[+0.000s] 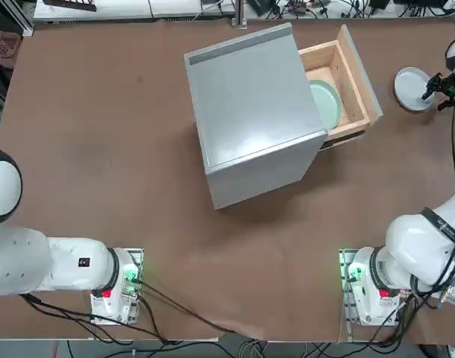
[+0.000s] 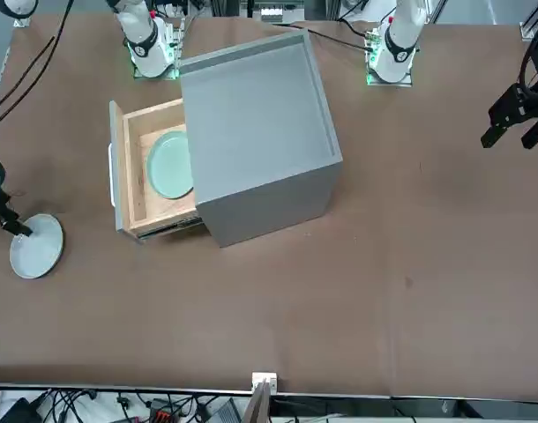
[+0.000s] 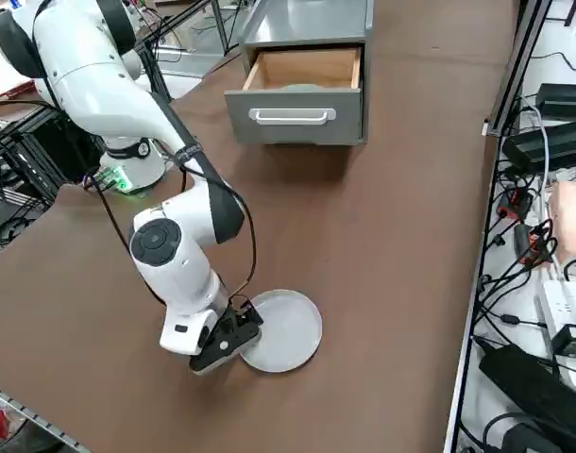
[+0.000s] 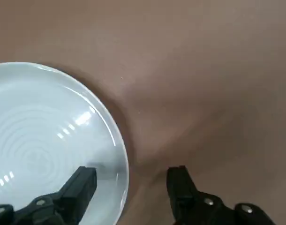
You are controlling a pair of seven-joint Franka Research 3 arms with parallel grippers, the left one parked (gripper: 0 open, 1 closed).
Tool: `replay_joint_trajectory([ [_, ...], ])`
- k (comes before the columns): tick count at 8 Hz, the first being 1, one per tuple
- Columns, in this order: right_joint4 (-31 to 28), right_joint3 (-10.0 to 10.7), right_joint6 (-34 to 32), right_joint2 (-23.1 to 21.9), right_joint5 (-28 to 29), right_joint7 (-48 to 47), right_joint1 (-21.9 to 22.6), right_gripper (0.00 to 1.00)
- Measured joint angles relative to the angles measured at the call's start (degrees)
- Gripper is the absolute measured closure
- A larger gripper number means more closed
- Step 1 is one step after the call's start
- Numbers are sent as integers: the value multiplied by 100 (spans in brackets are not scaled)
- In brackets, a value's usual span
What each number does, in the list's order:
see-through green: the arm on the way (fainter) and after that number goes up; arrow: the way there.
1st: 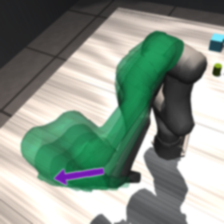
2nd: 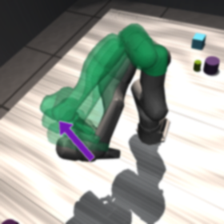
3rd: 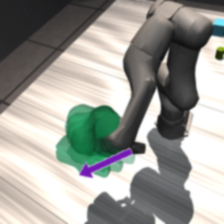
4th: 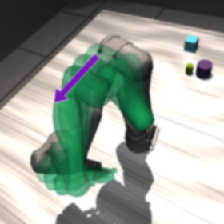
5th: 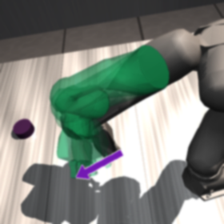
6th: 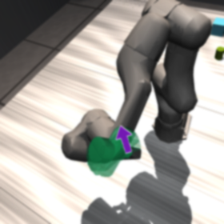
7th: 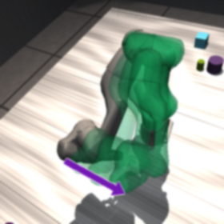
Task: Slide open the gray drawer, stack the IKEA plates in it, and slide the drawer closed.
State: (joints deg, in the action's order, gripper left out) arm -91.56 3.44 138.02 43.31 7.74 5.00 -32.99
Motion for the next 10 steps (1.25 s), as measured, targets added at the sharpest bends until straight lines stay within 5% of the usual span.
replay_joint_trajectory([
  [2, 0, -14, 5, 5, 3, -12, -2, 25],
  [3, 3, -34, 7, 3, 2, -13, -1, 50],
  [6, 24, -49, -37, -17, 2, -7, 1, 90],
  [8, 188, -175, -581, -73, 28, 63, -99, 100],
  [10, 776, -505, -1986, -275, 129, 484, -445, 100],
])
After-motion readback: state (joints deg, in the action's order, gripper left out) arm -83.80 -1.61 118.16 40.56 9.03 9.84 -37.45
